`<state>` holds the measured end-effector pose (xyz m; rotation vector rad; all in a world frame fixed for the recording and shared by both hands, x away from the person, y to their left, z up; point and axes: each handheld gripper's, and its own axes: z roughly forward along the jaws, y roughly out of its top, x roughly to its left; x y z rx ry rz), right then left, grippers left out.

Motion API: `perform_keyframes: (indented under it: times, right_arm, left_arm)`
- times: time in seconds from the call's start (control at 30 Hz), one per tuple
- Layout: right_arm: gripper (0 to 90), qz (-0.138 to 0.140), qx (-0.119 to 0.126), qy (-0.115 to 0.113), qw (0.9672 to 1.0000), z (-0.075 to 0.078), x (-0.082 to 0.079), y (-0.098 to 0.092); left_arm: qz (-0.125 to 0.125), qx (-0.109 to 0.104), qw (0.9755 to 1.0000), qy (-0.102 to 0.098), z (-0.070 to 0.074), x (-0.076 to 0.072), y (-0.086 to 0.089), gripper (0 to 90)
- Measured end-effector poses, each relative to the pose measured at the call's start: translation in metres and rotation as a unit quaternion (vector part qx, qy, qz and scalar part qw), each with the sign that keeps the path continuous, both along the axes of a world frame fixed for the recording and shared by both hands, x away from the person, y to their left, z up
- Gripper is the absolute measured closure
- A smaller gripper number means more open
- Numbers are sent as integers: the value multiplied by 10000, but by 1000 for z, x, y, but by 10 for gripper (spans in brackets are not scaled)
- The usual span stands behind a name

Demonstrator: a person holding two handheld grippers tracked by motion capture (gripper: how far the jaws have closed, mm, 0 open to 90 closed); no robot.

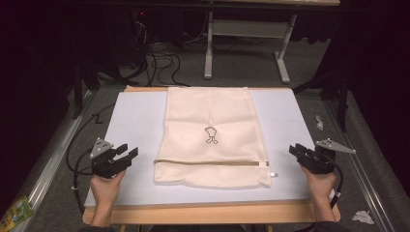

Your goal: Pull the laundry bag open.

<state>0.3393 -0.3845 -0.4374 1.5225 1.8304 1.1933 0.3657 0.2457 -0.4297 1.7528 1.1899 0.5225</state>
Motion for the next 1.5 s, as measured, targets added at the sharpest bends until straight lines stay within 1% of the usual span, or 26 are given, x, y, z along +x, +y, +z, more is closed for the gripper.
perform_keyframes:
  times: [0.17, 0.23, 0.27, 0.33, 0.53, 0.67, 0.73, 0.8, 0.83, 1.07, 1.2, 1.27, 1.43, 1.5]
  right_arm:
    - [668, -99, 6, 27, 9999, -4, 0, -5]
    - [668, -139, -16, 53, 9999, -4, 0, -6]
    - [667, -143, -37, 54, 9999, -5, 1, -7]
    - [665, -170, -20, 96, 9998, -6, 2, -8]
    - [666, -228, -104, 190, 9995, -10, 5, -9]
    - [665, -249, -155, 206, 9994, -13, 9, -9]
    - [663, -256, -169, 222, 9993, -14, 11, -8]
    - [663, -241, -203, 210, 9993, -16, 14, -8]
    - [663, -257, -174, 253, 9992, -17, 15, -7]
    - [664, -238, -227, 299, 9990, -20, 20, -2]
    - [663, -214, -278, 297, 9989, -22, 22, -1]
    - [661, -214, -285, 294, 9989, -23, 23, 0]
    - [657, -204, -315, 328, 9988, -25, 25, 1]
    - [653, -195, -359, 306, 9987, -26, 26, 2]
  left_arm:
    - [98, 60, 9999, 4, -3, 4, 1, 510]
    - [185, 32, 9998, 4, -4, 5, 2, 508]
    - [215, 19, 9998, -30, -4, 6, 2, 507]
    - [206, -9, 9998, -57, -7, 7, 3, 507]
    - [242, 85, 9997, 48, -14, 13, 2, 504]
    - [261, 184, 9994, 98, -18, 18, 0, 504]
    - [332, 242, 9991, 109, -21, 20, -1, 504]
    - [365, 257, 9989, 141, -23, 22, -1, 504]
    - [378, 232, 9989, 153, -24, 23, -1, 504]
    - [394, 306, 9985, 226, -29, 28, -3, 502]
    - [331, 339, 9986, 217, -32, 32, -4, 488]
    - [320, 311, 9988, 225, -34, 33, -5, 482]
    - [298, 357, 9986, 254, -39, 37, -7, 477]
    - [306, 399, 9984, 260, -41, 38, -8, 476]
